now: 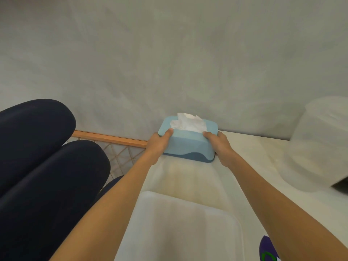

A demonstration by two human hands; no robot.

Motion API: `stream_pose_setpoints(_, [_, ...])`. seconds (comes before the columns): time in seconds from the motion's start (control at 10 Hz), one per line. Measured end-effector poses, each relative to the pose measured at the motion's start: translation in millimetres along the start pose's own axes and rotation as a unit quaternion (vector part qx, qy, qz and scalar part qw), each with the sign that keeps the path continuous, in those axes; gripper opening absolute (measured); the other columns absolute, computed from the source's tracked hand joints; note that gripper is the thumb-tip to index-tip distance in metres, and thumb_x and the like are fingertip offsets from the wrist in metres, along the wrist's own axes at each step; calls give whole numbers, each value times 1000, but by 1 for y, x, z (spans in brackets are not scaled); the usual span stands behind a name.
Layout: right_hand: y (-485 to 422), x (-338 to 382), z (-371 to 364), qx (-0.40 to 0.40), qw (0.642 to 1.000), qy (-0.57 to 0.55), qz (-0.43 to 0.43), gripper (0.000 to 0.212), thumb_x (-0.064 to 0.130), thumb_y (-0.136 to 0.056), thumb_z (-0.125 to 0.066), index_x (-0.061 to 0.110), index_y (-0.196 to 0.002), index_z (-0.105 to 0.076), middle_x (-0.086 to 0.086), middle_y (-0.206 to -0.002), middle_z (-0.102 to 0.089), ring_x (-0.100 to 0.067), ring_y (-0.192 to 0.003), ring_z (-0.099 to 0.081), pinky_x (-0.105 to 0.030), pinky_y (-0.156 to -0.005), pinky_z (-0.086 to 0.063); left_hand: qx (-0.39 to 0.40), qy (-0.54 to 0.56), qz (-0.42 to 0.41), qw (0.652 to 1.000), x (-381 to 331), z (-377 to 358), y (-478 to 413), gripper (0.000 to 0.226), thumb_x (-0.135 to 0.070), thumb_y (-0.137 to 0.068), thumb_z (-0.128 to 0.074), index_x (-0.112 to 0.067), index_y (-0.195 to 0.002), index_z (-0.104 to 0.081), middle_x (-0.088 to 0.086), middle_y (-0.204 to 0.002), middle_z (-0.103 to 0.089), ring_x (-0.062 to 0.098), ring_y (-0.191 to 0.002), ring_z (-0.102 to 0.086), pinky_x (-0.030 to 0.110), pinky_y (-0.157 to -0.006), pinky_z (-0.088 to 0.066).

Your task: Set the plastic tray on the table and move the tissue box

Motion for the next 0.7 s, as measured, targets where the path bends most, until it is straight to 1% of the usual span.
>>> stream_pose_setpoints(0.1, [-6,6,-1,-10,999,27,19,54,45,-86,-54,13,-129,-47,-10,-120,-60,-29,-105,-59,-36,-77,-47,-2,-18,-15,1000,-4,-2,-5,63,-61,-87,-50,-10,-124,-50,7,-115,-58,26,-102,-54,41,-85,-48])
stream_pose_setpoints(0.2, [-10,10,0,-29,998,38,34,54,45,-88,-53,9,-128,-48,-10,-118,-59,-30,-105,-58,-35,-78,-45,-9,-31,-28,999,-8,-5,-7,65,-61,-89,-45,-8,-127,-46,8,-115,-55,24,-99,-51,35,-78,-42])
stream_pose_setpoints(0.3, [-12,10,-1,-29,998,41,30,55,47,-89,-52,8,-128,-49,-12,-120,-60,-29,-102,-57,-35,-78,-44,-7,-27,-28,999,-8,-8,-7,66,-62,-90,-42,-9,-130,-43,10,-119,-55,24,-99,-51,35,-77,-41])
stream_pose_setpoints(0.4, [-8,10,2,-31,998,58,25,58,49,-91,-47,7,-131,-45,-12,-122,-57,-25,-96,-52,-34,-76,-41,-11,-33,-32,999,-10,-9,-3,63,-56,-94,-39,-8,-134,-37,15,-127,-52,25,-101,-50,35,-77,-42])
stream_pose_setpoints(0.5, [5,14,14,-44,996,76,31,59,47,-94,-41,6,-137,-39,-13,-136,-51,-27,-107,-50,-31,-81,-37,-50,-57,-66,995,-23,-5,10,62,-45,-98,-39,-9,-146,-24,17,-140,-43,31,-116,-49,39,-86,-45])
stream_pose_setpoints(0.6, [20,20,30,-68,989,119,51,56,41,-97,-38,4,-139,-37,-14,-143,-45,-30,-127,-45,-31,-85,-34,-105,-102,-151,978,-41,1,35,59,-31,-99,-43,-9,-149,-21,17,-147,-36,33,-130,-42,42,-104,-39])
stream_pose_setpoints(0.7, [47,30,42,-96,980,157,74,51,34,-96,-40,2,-135,-39,-20,-138,-49,-34,-124,-47,-35,-92,-40,-66,-158,-266,949,-55,-9,67,55,-21,-98,-46,-7,-147,-25,16,-147,-37,35,-130,-41,44,-108,-36])
Point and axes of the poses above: each hand's wrist, its own y-axis away from the middle knuckle, its own z-axis out of the back of the hand, x = y × z, the point moved 7 cm from there along -y, towards the middle knuckle
